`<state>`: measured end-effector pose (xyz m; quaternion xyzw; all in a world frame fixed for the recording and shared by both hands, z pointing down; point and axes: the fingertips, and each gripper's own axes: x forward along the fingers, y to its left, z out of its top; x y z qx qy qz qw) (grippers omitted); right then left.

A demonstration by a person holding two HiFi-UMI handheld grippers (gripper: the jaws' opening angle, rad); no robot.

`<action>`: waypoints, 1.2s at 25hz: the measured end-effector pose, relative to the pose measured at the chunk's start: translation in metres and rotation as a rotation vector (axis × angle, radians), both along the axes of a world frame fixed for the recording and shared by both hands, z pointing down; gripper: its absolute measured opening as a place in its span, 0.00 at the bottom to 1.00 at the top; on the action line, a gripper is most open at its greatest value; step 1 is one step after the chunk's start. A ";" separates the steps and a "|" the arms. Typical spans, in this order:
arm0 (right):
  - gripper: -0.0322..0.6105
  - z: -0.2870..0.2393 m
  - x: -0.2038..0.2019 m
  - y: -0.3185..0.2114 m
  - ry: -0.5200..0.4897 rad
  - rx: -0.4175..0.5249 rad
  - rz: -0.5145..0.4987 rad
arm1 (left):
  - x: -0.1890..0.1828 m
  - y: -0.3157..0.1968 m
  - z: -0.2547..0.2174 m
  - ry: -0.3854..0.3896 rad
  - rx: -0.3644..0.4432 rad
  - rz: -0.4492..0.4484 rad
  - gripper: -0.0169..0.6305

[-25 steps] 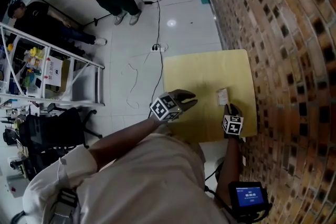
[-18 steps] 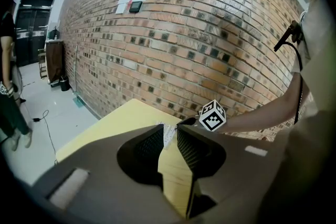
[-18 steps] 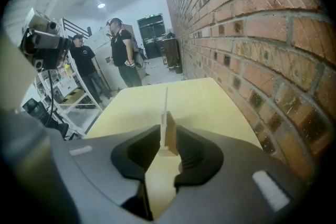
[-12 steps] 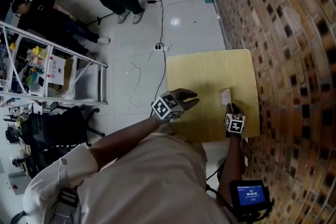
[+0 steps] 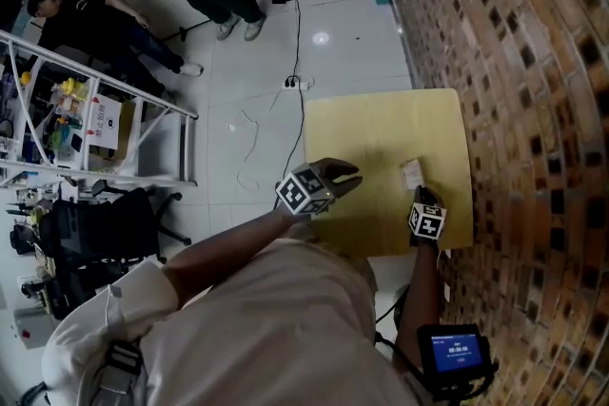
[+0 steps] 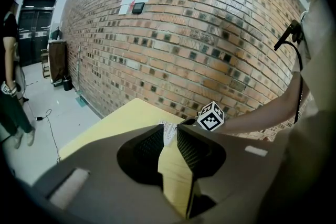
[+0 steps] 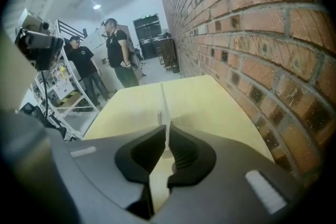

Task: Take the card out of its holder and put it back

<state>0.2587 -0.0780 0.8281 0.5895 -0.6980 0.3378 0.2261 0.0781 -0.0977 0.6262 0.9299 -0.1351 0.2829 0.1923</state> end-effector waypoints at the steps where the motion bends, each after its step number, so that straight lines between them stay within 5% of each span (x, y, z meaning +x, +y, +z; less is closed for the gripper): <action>1: 0.09 0.000 0.000 0.000 -0.005 0.002 0.005 | 0.000 0.001 0.000 0.000 0.001 -0.001 0.18; 30: 0.07 -0.056 0.014 0.012 -0.004 0.161 0.125 | -0.004 0.018 -0.011 0.030 0.024 0.027 0.18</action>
